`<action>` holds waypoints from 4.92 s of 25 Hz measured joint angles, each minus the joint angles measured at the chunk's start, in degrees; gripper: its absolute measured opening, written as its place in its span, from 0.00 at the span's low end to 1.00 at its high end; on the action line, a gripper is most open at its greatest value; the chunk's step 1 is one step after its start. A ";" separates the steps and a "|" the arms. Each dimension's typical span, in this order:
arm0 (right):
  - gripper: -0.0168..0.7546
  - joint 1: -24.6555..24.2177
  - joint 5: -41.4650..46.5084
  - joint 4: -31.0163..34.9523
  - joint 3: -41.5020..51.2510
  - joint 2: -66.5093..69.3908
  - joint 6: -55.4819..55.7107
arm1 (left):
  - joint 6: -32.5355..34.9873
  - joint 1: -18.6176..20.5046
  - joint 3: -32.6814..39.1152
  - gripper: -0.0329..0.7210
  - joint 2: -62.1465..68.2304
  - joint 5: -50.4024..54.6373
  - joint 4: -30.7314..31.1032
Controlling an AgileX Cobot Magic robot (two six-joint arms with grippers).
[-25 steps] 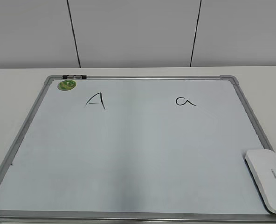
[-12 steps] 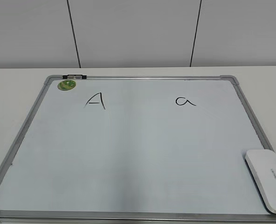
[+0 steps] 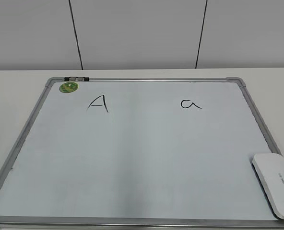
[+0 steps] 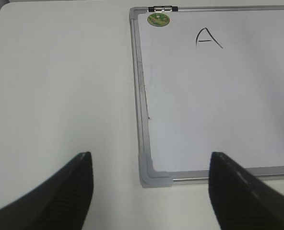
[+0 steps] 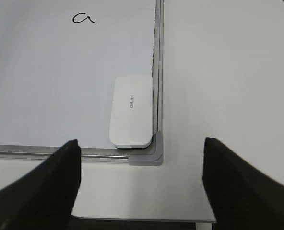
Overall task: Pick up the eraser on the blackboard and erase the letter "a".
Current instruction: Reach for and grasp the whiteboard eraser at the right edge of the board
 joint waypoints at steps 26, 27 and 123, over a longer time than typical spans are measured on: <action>0.78 0.00 0.00 0.00 0.00 0.00 0.00 | 6.81 0.00 -27.89 0.79 71.58 -8.51 -2.11; 0.78 0.00 0.00 0.00 0.00 0.00 0.00 | 7.40 0.00 -28.48 0.79 73.17 -8.41 -2.20; 0.78 0.00 0.00 0.10 0.00 0.00 0.00 | 22.44 9.17 -54.05 0.10 111.88 3.11 -23.03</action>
